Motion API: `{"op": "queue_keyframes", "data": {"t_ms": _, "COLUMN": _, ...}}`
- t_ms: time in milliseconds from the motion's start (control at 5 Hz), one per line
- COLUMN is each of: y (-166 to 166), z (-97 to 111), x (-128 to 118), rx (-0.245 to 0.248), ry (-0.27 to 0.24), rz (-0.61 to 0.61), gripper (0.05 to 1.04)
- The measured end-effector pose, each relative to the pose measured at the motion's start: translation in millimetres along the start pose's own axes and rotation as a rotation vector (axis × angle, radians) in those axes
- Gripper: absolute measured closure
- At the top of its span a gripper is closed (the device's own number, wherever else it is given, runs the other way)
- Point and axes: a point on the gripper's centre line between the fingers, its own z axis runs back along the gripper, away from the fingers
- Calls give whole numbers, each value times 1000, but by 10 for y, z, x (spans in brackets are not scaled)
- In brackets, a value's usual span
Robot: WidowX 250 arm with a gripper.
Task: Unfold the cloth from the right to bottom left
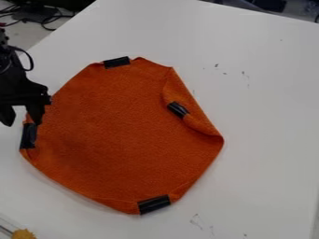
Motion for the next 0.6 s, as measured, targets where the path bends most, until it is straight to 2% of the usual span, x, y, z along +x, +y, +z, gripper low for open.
{"op": "queue_keyframes", "data": {"t_ms": 200, "y": -36, "z": 133, "x": 66, "rx": 42, "ry": 36, "rz": -51, "gripper": 75}}
{"op": "queue_keyframes", "data": {"t_ms": 400, "y": -99, "z": 348, "x": 183, "rx": 80, "ry": 26, "rz": -94, "gripper": 79}}
{"op": "queue_keyframes", "data": {"t_ms": 600, "y": -277, "z": 308, "x": 346, "rx": 89, "ry": 18, "rz": -144, "gripper": 83}}
